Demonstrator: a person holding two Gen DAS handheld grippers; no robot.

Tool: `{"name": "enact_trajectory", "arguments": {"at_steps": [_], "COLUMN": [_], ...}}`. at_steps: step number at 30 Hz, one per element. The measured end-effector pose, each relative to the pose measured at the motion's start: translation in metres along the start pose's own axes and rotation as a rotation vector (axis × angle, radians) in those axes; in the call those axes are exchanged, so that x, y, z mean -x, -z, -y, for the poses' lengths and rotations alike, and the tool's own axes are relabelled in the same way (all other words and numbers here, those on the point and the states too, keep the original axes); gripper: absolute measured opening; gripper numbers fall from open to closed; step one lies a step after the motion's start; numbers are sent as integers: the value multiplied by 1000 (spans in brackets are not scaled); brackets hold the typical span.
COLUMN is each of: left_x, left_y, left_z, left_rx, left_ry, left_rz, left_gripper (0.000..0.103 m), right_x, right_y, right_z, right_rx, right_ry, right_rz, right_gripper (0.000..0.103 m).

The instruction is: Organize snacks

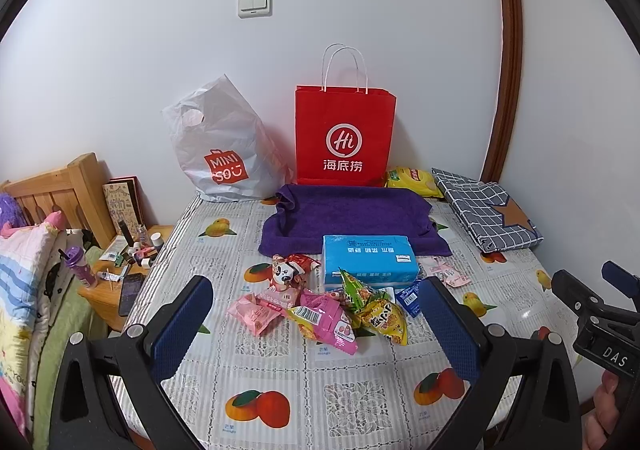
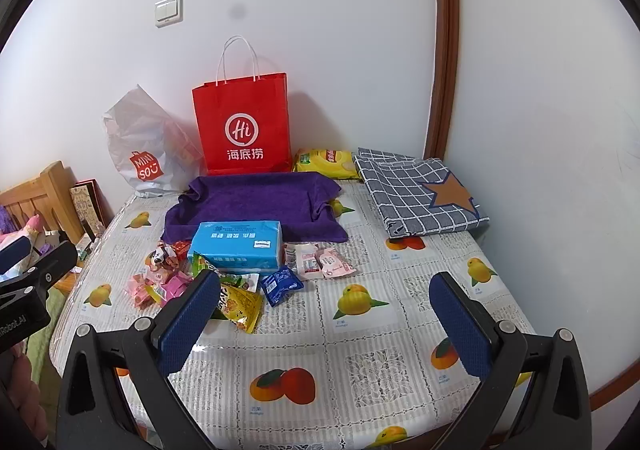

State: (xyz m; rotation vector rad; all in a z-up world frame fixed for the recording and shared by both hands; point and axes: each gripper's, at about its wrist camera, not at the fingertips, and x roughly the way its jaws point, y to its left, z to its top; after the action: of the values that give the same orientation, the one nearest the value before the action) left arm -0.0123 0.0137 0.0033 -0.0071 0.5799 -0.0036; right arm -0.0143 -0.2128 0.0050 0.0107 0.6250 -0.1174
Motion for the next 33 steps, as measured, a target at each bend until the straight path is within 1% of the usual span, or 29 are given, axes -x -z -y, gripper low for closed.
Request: {"name": "enact_trajectory", "arguments": {"at_steps": [27,33], "left_x": [0,-2], "left_y": [1,-1], "left_z": [1,-1], "left_rx": [1,5], "left_ry": [-1,0], "left_rz": [0,-11], "left_gripper": [103,103], "right_x": [3,2], "right_y": [3,3], "right_z": [-2,-6], "right_rx": [8,20], "right_ry": [-4,-13], "right_rz": [8,5], "right_gripper": [103,103]}}
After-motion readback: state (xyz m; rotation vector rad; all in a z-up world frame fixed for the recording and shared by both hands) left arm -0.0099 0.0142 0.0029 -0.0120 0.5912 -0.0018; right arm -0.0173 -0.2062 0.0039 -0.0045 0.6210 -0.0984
